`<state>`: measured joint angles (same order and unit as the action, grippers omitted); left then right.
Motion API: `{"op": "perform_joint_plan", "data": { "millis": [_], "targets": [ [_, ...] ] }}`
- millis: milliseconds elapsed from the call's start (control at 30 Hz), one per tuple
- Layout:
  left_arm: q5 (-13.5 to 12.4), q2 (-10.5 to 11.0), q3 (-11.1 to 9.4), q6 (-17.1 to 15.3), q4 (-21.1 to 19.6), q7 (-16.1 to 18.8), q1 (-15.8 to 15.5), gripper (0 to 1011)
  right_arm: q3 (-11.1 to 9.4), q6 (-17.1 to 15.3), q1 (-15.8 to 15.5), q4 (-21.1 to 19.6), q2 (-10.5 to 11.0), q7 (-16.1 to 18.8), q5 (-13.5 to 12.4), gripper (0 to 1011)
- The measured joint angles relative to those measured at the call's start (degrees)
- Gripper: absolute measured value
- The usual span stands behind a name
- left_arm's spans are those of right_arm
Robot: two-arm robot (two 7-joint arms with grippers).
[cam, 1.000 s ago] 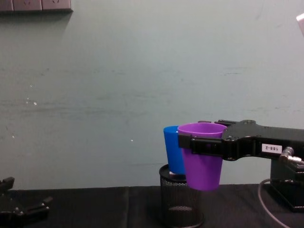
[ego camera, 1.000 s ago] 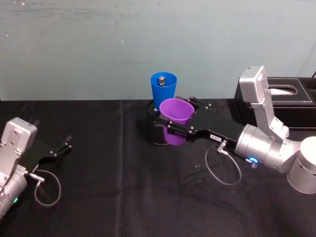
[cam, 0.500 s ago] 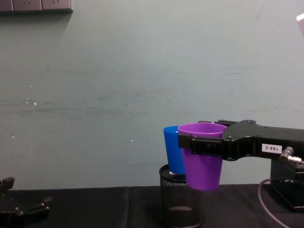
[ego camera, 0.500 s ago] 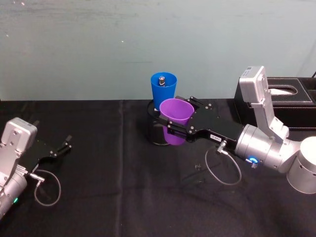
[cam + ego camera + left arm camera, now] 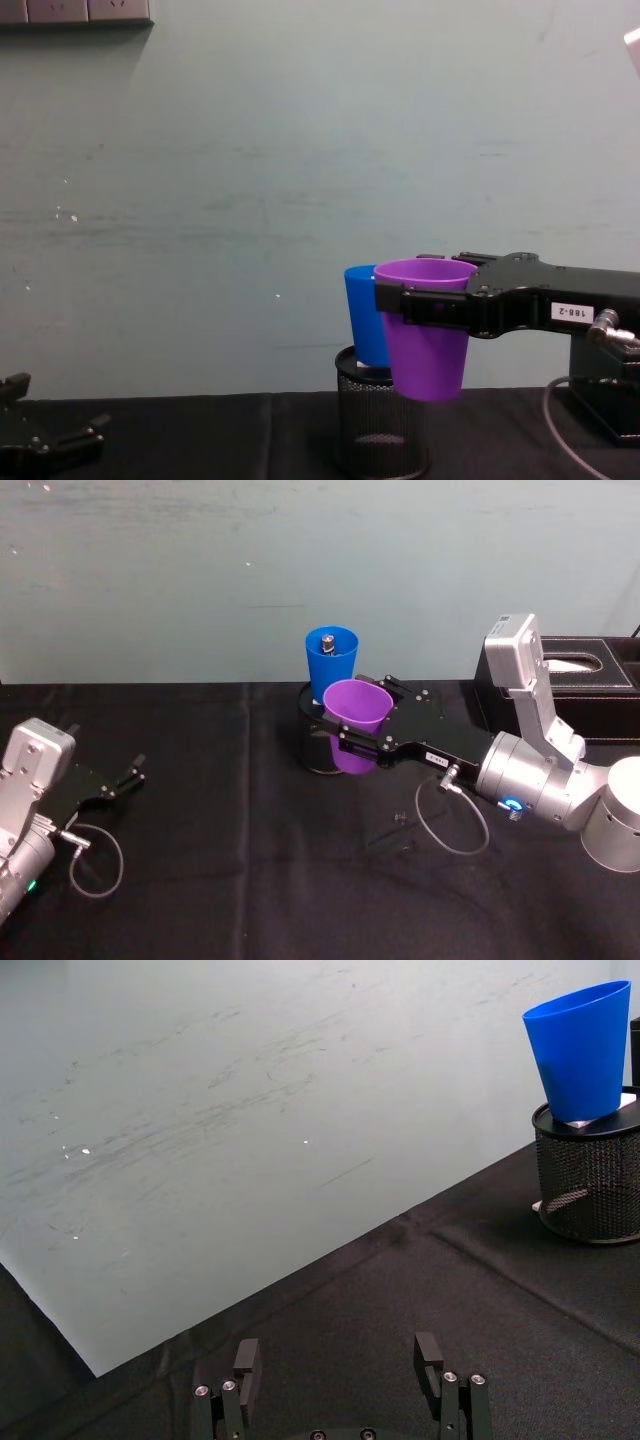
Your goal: Pick up one cup with a gripper and tap it against the other cup.
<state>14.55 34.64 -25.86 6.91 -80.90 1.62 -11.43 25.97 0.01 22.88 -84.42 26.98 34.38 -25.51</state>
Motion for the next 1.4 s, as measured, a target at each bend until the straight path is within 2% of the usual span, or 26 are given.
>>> {"op": "perform_joint_plan", "data": {
  "millis": [1400],
  "targets": [
    [0.0, 0.0, 0.0, 0.0, 0.0, 0.0, 0.0, 1000, 0.0, 0.0, 0.0, 0.0, 0.0, 0.0, 0.0, 752]
  ]
}}
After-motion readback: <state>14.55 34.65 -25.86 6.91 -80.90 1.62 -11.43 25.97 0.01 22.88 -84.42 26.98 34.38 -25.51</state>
